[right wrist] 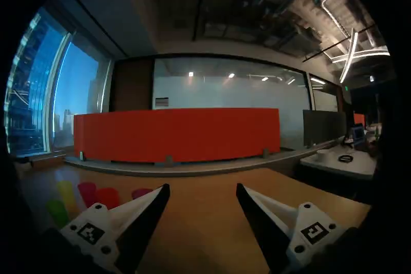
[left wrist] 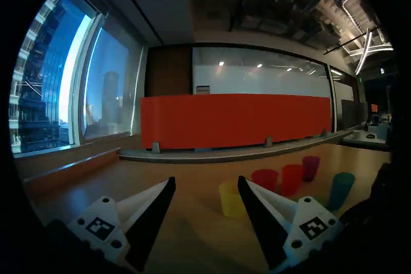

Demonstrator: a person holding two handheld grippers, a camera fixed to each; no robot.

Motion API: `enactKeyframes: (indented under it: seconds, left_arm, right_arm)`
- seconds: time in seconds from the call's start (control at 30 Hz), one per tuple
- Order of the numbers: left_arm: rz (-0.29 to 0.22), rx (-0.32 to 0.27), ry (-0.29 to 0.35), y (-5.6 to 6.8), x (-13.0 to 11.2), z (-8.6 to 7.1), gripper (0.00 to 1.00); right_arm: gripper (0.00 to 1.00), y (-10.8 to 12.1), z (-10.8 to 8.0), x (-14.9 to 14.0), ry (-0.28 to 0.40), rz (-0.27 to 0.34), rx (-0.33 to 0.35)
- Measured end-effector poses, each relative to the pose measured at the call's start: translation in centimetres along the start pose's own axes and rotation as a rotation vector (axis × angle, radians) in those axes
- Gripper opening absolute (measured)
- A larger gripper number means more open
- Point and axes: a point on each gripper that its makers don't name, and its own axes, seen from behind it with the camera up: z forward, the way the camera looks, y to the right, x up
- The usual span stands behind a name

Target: Pour water

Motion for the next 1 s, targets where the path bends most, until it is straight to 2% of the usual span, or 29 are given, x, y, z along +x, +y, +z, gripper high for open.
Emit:
enactKeyframes:
  seconds: [0.27,0.57,1.0]
  left_arm:
    - [0.004,0.021,-0.008,-1.4,-1.2,0.5,0.89]
    - [-0.008,0.027,-0.019,-2.2,-2.1,0.8,0.90]
    - [-0.021,0.031,-0.032,-2.6,-2.8,1.0,0.90]
  right_arm:
    - [1.00,0.4,0.0,-0.1,-0.009,0.003,-0.011]
    - [1.00,-0.1,0.1,-0.2,-0.018,-0.009,-0.008]
    - [1.00,-0.5,0.1,-0.2,-0.019,-0.014,-0.003]
